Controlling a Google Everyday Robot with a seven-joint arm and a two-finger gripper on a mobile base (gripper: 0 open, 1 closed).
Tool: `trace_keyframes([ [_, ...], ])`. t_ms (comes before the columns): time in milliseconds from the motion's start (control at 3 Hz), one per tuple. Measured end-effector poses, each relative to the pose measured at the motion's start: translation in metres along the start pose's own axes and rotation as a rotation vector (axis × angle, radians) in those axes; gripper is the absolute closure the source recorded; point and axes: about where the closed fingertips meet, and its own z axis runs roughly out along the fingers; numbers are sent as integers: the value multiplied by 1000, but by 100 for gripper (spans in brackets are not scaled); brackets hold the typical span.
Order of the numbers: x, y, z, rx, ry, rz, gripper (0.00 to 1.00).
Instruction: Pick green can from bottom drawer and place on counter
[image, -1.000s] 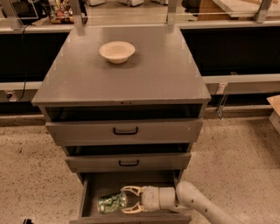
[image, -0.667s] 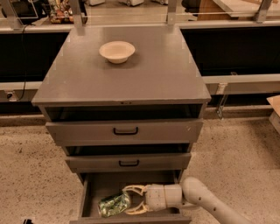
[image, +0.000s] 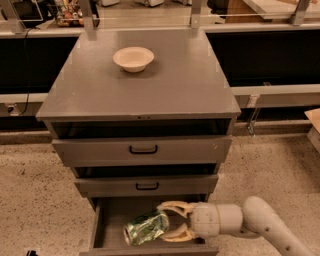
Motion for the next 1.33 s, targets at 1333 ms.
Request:
trace_keyframes([
  [1333,-164,-221,-60,240,434,-26,100],
])
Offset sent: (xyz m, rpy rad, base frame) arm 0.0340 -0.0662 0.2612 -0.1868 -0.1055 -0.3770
